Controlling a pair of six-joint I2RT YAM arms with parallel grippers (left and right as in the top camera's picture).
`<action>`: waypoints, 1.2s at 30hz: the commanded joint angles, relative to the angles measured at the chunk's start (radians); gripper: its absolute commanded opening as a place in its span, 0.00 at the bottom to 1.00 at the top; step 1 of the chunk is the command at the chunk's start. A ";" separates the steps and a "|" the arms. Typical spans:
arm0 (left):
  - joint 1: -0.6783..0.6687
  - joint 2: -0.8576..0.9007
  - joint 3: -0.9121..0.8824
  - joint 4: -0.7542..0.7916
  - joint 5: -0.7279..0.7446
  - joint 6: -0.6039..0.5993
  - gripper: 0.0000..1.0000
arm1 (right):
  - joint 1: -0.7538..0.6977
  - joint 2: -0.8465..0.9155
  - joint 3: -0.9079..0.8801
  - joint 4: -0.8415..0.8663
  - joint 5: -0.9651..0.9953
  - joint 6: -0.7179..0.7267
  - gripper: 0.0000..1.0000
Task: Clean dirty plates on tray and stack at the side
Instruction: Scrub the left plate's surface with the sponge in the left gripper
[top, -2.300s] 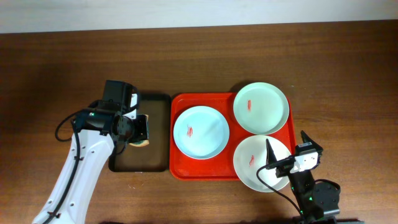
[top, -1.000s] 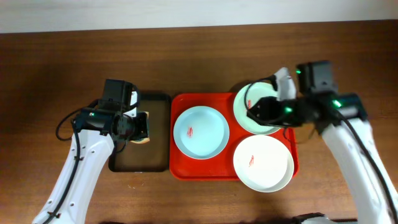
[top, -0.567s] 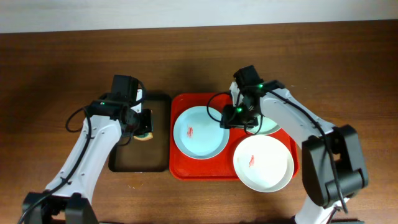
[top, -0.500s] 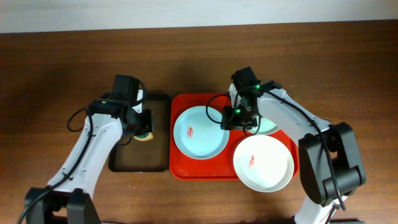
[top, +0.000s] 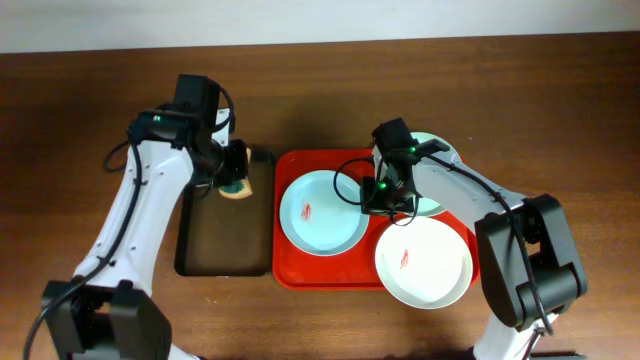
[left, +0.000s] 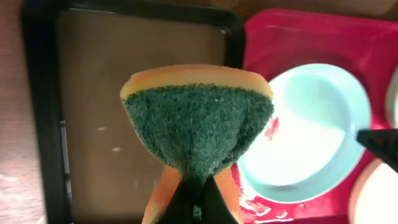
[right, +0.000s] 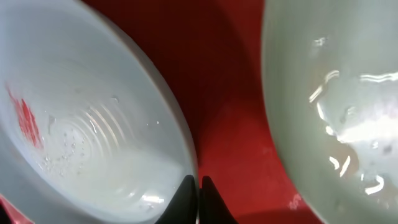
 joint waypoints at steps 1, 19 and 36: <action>-0.042 0.051 0.026 -0.008 0.082 0.009 0.00 | 0.007 0.009 -0.006 -0.026 0.002 0.054 0.04; -0.226 0.232 0.024 0.161 0.078 -0.045 0.00 | 0.034 0.009 -0.006 -0.006 0.002 0.055 0.04; -0.278 0.391 0.020 0.192 -0.005 -0.045 0.00 | 0.034 0.009 -0.006 -0.005 0.006 0.055 0.04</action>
